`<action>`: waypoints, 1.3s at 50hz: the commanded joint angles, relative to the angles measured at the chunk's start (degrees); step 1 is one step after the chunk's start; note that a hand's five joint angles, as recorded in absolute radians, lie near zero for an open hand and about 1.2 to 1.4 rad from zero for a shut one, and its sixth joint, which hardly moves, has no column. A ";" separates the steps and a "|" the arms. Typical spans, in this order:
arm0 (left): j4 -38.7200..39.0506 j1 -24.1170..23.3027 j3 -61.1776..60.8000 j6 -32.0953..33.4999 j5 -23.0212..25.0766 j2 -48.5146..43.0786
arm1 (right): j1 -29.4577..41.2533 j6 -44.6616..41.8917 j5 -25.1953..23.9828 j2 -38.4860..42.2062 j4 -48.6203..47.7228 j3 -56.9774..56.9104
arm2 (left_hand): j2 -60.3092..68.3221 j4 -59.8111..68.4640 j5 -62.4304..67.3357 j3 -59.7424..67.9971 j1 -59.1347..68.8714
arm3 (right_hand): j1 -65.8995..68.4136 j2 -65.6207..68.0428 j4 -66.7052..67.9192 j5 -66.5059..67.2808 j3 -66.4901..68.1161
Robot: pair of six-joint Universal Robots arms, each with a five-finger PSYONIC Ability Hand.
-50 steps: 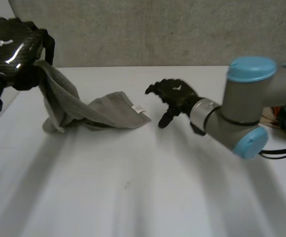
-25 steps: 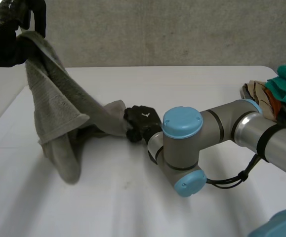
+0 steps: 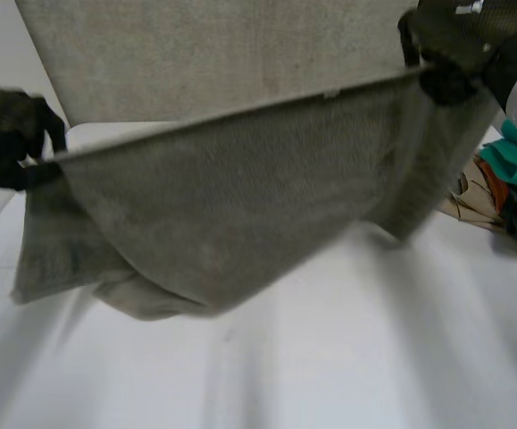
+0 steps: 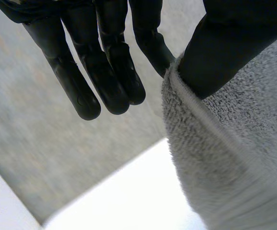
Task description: Fold the laundry.
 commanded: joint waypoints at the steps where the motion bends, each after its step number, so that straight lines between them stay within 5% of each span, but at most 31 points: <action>1: -0.55 -6.35 -0.79 4.59 -1.82 -12.74 | -1.09 -1.77 -4.84 8.96 10.74 -0.84 | 11.22 11.11 12.85 11.62 14.45 | 15.28 12.41 11.49 12.52 12.03; 10: 9.38 -13.75 12.74 8.83 -12.01 -29.81 | -0.65 -3.36 2.89 24.71 5.58 -7.25 | 11.22 11.11 12.85 11.62 14.45 | 15.28 12.41 11.49 12.52 12.03; 16: 15.53 -16.21 28.38 8.30 -13.69 -36.49 | 0.85 1.81 7.47 30.26 -5.31 -17.26 | 11.22 11.11 12.85 11.62 14.45 | 15.28 12.41 11.49 12.52 12.03; 27: 32.67 -16.75 50.72 -3.37 -24.67 -35.72 | 2.60 11.32 12.57 24.82 -53.46 -19.75 | 11.22 11.11 12.85 11.62 14.45 | 15.28 12.41 11.49 12.52 12.03; 36: 28.55 -13.84 39.49 -5.85 -18.97 -27.81 | 2.17 11.67 7.48 19.54 -46.56 -12.02 | 11.22 11.11 12.85 11.62 14.45 | 15.28 12.41 11.49 12.52 12.03; 47: 28.89 -12.43 5.04 -0.93 -13.52 -19.54 | 0.94 9.92 0.53 16.99 -39.35 11.80 | 11.22 11.11 12.85 11.62 14.45 | 15.28 12.41 11.49 12.52 12.03; 52: 33.72 -12.00 -9.19 4.68 -9.48 -22.16 | 0.76 5.18 -0.09 20.58 -36.81 20.58 | 11.22 11.11 12.85 11.62 14.45 | 15.28 12.41 11.49 12.52 12.03; 61: 33.30 -9.89 -14.58 12.61 -7.89 -30.52 | -1.00 2.44 -0.17 21.91 -32.32 24.73 | 11.22 11.11 12.85 11.62 14.45 | 15.28 12.41 11.49 12.52 12.03; 65: 28.99 -8.92 -13.88 13.22 -6.75 -30.88 | -2.05 4.28 0.44 20.42 -31.70 25.17 | -22.34 -22.46 -20.71 -21.94 -19.12 | 15.28 12.41 11.49 12.52 12.03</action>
